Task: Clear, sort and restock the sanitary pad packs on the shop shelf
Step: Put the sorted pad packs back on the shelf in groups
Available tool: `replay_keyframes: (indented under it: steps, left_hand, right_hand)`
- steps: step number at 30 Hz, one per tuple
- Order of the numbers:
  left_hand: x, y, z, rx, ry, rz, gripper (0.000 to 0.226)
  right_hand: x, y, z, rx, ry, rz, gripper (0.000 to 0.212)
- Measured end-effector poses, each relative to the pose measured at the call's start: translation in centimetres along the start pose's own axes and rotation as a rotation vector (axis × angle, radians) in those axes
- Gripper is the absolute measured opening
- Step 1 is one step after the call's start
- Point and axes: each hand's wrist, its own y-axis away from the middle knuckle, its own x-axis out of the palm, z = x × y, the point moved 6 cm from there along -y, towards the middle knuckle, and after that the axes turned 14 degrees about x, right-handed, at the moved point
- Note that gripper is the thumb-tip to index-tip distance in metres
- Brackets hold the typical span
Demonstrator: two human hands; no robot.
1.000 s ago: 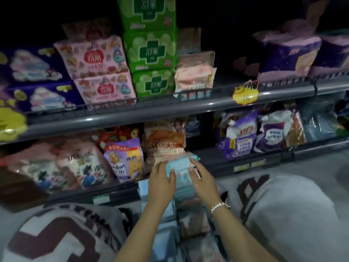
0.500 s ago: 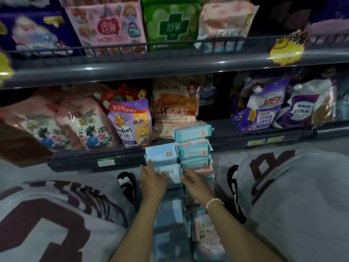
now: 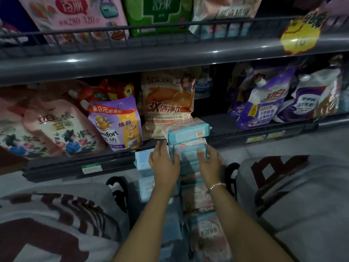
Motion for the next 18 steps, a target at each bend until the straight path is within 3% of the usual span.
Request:
replay_keyframes:
  steps: [5, 7, 10, 12, 15, 18]
  left_hand:
    - [1.9, -4.2, 0.0, -0.102, 0.029, 0.104, 0.064]
    - [2.6, -5.5, 0.6, -0.177, 0.047, 0.182, 0.065]
    - [3.1, -6.7, 1.4, -0.269, 0.110, 0.240, 0.064]
    - [2.5, -6.9, 0.8, -0.282, 0.163, 0.170, 0.057]
    - [1.5, -6.3, -1.1, -0.257, 0.285, 0.039, 0.035]
    - [1.9, -5.8, -1.2, -0.177, 0.415, 0.025, 0.025]
  right_hand:
    - [0.2, -4.3, 3.1, -0.009, 0.127, -0.083, 0.054]
    - [0.6, -5.8, 3.7, 0.046, 0.166, -0.034, 0.060]
    - [1.4, -7.3, 3.5, 0.174, 0.013, 0.138, 0.072]
    - [1.4, -7.5, 3.9, 0.209, -0.082, 0.193, 0.063]
    - [-0.1, -7.7, 4.6, 0.204, -0.296, 0.137, 0.037]
    - [-2.2, -7.9, 4.2, 0.184, -0.488, 0.063, 0.031]
